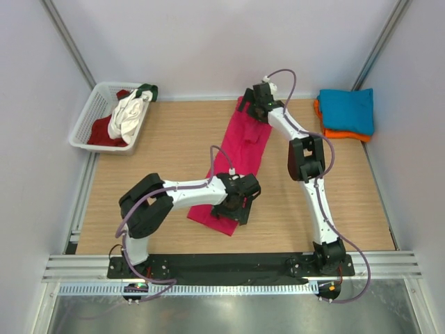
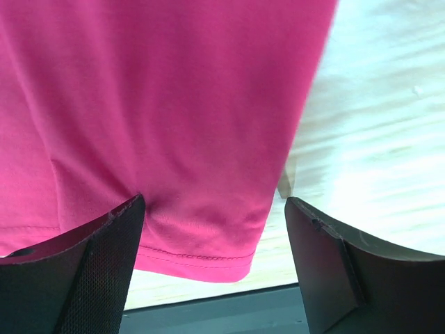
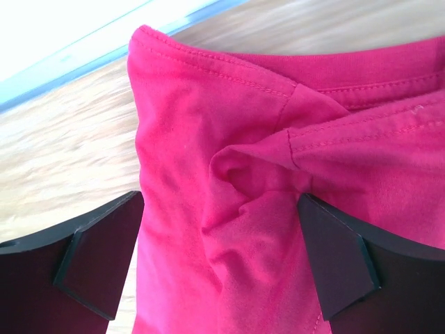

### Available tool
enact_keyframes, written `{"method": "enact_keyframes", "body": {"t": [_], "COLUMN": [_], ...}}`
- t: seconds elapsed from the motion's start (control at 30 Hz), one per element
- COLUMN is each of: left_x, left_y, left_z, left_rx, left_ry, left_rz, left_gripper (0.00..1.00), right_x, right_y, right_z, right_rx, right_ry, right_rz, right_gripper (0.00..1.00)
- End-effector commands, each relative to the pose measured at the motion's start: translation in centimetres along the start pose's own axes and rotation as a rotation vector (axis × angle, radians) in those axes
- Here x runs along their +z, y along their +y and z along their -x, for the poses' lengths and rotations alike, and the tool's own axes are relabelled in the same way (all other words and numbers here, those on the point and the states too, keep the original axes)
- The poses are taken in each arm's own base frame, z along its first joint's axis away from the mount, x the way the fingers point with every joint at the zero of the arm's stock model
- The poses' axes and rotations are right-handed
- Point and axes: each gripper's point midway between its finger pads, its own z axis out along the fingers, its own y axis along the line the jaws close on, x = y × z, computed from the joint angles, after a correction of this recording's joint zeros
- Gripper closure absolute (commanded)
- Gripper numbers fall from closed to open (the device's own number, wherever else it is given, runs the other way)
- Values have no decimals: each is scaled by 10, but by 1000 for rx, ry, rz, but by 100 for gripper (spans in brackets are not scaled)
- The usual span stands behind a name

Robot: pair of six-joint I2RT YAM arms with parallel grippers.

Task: Fold and stack the t-shirts
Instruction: Fold the tshirt

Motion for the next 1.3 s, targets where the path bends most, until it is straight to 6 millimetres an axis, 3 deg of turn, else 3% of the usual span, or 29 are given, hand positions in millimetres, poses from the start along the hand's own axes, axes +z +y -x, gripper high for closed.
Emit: {"method": "enact_keyframes", "body": {"t": [0.0,0.13,0.33,0.37,0.63,0.73,0.83,0.87,0.93,0.97,1.0,1.1,1.2,1.27], "left_x": [19,16,16,16,2,-14,-41,-62,-84,-93,-111,-127,-115,-100], "left_y": [-18,-34,-51,-53,-67,-64,-57,-53,-47,-41,-37,-20,-3,0], "left_z": [-22,-32,-35,-34,-23,-11,0,7,13,17,23,37,39,39], "left_rx": [-6,34,78,83,97,90,41,1,-36,-65,-89,-135,-111,-69], "left_ry": [59,35,32,29,-9,-50,-78,-109,-145,-160,-199,-256,-226,-196], "left_rz": [-4,-37,-99,-105,-150,-128,-132,-151,-165,-160,-187,-177,-140,-112], "left_gripper": [18,18,18,18,18,16,15,14,14,13,13,12,11,12], "right_x": [24,28,25,22,9,-15,-60,-89,-115,-142,-151,-184,-176,-153], "right_y": [-8,16,72,83,112,136,167,182,189,198,196,198,189,179], "right_z": [-119,-134,-136,-130,-118,-81,-17,13,47,68,82,102,89,67], "right_rx": [-87,-123,-186,-198,-245,-232,-193,-182,-169,-162,-154,-158,-157,-172], "right_ry": [281,287,228,203,145,83,-59,-123,-200,-244,-282,-326,-287,-231], "right_rz": [3,69,196,217,271,317,378,416,435,462,443,443,418,383], "right_gripper": [0,0,0,0,0,0,0,0,0,0,0,0,0,0]}}
